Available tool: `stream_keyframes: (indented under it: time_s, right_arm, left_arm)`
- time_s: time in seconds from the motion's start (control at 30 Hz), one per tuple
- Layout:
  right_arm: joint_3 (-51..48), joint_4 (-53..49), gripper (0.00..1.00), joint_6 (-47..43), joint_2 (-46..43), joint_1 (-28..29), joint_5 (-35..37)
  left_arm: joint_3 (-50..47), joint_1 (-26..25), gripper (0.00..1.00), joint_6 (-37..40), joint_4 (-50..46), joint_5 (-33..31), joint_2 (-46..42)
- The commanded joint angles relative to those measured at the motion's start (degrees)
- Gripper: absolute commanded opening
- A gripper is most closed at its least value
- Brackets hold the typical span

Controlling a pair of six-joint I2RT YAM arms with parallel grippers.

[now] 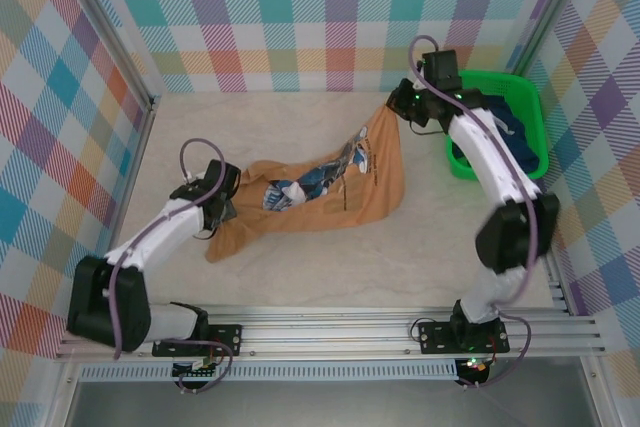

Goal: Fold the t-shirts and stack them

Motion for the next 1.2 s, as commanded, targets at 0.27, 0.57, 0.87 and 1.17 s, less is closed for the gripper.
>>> stream_keyframes:
  time_s: [0.27,0.57,0.87,1.17]
  right_arm:
    - [7.4,-13.5,0.51,-4.1,12.1,-0.9,6.5]
    - [-24.4,-7.1,0.44,-0.9,-8.6,5.7,4.9]
    - [-39.6,-11.9,0.47,2.0,-14.7,5.2,7.6]
    - [-44.8,-6.9,0.29,3.6,-11.5,1.6,6.5]
  left_arm:
    - [15.5,3.1,0.47,-7.0,-14.2,3.3,13.7]
    - [3.9,0.4,0.53,-16.5,-14.2,25.0,3.8]
    - [2.2,-5.1,0.54,-16.8,-9.7,26.6,15.5]
    - [1.1,-6.2,0.00,-16.5,-8.4,22.7,13.5]
